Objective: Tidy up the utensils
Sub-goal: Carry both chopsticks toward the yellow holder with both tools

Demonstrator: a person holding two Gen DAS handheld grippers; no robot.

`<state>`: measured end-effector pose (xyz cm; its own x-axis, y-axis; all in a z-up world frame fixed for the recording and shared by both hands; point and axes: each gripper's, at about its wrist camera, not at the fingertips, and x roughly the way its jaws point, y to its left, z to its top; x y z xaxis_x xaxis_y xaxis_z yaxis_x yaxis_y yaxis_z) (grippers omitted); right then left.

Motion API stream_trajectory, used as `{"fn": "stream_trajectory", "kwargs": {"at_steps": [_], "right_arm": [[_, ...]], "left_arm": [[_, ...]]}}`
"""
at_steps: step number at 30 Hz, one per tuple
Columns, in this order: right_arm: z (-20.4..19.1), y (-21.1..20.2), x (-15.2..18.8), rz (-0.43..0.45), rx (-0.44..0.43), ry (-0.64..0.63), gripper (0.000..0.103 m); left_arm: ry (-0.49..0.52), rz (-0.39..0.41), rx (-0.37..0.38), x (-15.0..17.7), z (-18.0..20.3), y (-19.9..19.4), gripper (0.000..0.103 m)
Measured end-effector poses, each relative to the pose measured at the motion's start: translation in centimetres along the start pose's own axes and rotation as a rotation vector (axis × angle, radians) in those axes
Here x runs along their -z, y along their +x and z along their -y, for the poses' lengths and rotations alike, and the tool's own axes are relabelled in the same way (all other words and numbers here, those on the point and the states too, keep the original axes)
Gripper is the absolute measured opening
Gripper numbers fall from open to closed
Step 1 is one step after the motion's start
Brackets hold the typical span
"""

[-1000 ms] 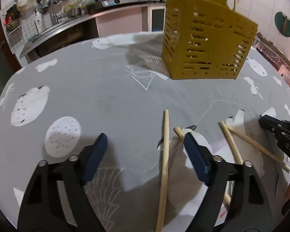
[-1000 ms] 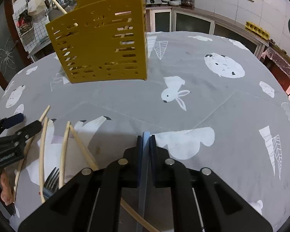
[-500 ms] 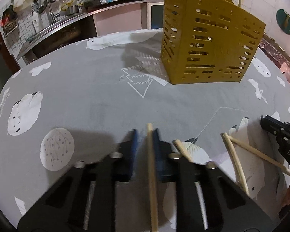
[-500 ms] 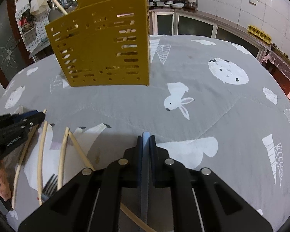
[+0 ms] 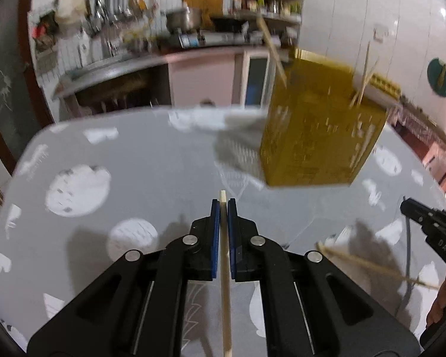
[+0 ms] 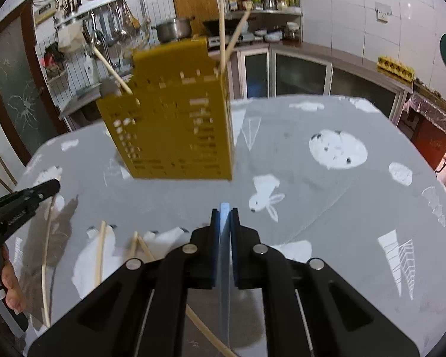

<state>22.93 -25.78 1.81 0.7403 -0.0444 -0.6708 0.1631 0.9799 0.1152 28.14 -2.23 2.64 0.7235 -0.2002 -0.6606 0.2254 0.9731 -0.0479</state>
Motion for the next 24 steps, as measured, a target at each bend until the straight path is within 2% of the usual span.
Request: {"fn": "stream_trajectory", "kwargs": {"at_steps": [8,13,24], "right_arm": [[-0.4,-3.4,-0.8,0.141,0.001,-0.018,0.007],[-0.5,-4.6,-1.2,0.212,0.007,-0.015,0.007],[-0.4,-7.4,-2.7,0.339,0.000,-0.013,0.007]], "left_arm": [[-0.009,0.150,0.007,-1.0,0.8,-4.7,0.004],[0.014,0.255,-0.035,-0.9,1.9,-6.8,0.004],[-0.009,0.335,0.004,-2.3,2.1,-8.6,0.004]]}}
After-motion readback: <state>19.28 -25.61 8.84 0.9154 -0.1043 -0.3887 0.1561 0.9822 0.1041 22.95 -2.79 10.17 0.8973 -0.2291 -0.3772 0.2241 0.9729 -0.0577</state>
